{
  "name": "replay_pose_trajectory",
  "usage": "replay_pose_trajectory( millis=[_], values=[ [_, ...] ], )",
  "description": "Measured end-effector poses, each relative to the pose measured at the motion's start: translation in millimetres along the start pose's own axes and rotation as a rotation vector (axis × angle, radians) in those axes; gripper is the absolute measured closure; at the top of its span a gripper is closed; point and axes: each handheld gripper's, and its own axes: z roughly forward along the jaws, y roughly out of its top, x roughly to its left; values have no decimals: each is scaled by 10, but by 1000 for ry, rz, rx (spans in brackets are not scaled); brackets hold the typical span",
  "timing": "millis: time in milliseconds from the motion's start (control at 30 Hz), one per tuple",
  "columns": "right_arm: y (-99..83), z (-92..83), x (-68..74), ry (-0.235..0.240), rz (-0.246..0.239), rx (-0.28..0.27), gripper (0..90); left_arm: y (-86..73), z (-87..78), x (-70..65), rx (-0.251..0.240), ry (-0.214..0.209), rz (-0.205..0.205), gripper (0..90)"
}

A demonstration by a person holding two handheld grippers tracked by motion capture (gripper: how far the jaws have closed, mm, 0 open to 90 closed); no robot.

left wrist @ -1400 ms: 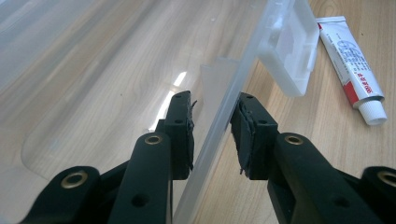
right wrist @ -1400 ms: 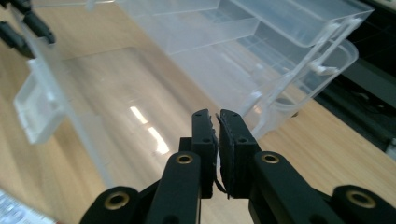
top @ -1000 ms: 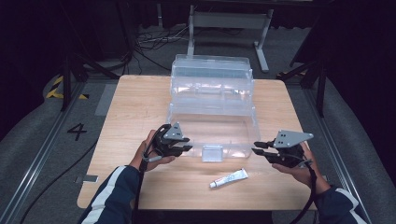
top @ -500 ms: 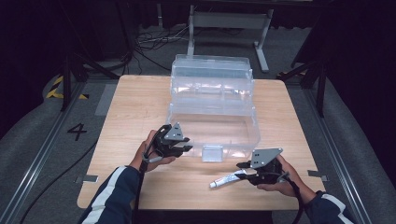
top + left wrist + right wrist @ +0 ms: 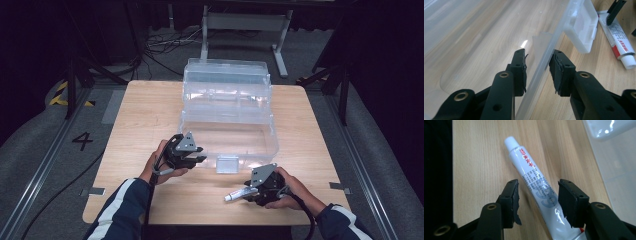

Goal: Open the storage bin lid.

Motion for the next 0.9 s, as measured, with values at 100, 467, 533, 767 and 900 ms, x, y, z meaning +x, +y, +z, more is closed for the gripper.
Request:
replay_pose_trajectory(
  millis=[100,467,533,767,900],
  values=[
    [13,49,-9,20,-1,20,522,0,-1,-4,-1,3,0,664],
    [85,114,3,61,11,63,616,-3,-7,-2,-5,2,-1,667],
    [112,124,-14,76,17,80,621,-3,-7,-1,-4,2,-1,667],
    [199,135,-19,85,39,155,629,-9,-9,2,-2,1,-7,662],
    [246,149,-23,92,38,183,627,-9,-21,4,4,1,0,654]
  ],
)
